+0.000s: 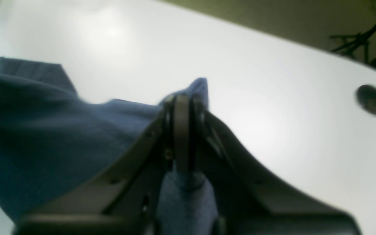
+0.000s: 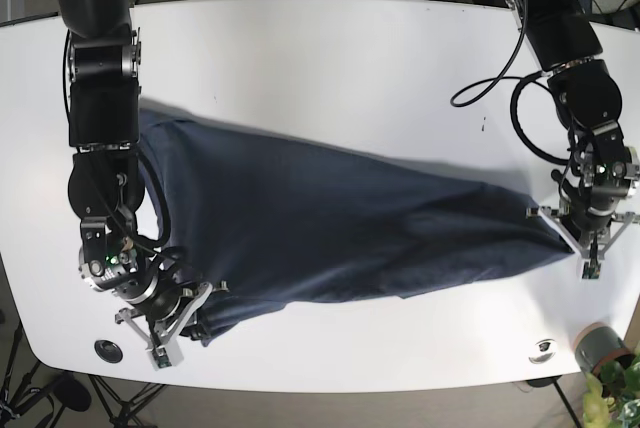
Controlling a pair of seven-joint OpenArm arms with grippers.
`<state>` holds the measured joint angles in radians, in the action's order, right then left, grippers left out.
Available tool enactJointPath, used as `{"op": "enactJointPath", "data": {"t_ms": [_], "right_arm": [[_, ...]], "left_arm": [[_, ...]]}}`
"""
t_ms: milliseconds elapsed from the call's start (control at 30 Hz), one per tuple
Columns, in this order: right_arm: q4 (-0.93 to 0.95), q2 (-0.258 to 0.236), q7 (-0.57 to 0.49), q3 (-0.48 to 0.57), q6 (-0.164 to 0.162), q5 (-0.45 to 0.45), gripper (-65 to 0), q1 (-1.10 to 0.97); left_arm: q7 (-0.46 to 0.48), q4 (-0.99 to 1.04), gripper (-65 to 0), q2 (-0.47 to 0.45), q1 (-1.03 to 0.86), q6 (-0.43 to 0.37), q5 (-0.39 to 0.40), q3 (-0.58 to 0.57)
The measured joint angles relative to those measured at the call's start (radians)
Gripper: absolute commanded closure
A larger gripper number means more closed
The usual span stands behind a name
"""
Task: Fold the T-shirt properly
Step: 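Drag the shirt edge with both grippers across the table, flattening it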
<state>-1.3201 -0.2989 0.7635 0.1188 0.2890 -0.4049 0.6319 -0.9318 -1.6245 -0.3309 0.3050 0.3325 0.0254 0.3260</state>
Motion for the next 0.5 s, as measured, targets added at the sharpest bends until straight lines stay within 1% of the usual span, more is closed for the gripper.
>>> {"op": "enactJointPath", "data": {"t_ms": [67,200,300,433,500], "right_arm": [[0.015,-0.011,0.000,0.001,0.000,-0.001,0.0,0.034],[0.018,-0.034,-0.003,0.000,0.003,-0.008,0.0,0.109],[0.043,-0.044,-0.004,0.000,0.001,0.000,0.0,0.180],[0.074,-0.044,0.008,0.000,0.000,-0.002,0.0,0.267],[0.073,-0.051,0.042,0.003,0.010,-0.016,0.0,0.311]], "left_arm": [[-0.004,0.001,-0.1,-0.003,0.049,-0.018,0.005,-0.031],[0.005,0.010,-0.3,-0.001,0.140,-0.018,0.021,-0.047],[0.002,0.091,-0.3,0.010,0.222,-0.027,0.003,-0.042],[-0.011,0.173,-0.3,0.019,0.317,-0.025,0.008,-0.045],[-0.011,0.179,-0.3,0.019,0.357,-0.026,0.010,-0.045]]}}
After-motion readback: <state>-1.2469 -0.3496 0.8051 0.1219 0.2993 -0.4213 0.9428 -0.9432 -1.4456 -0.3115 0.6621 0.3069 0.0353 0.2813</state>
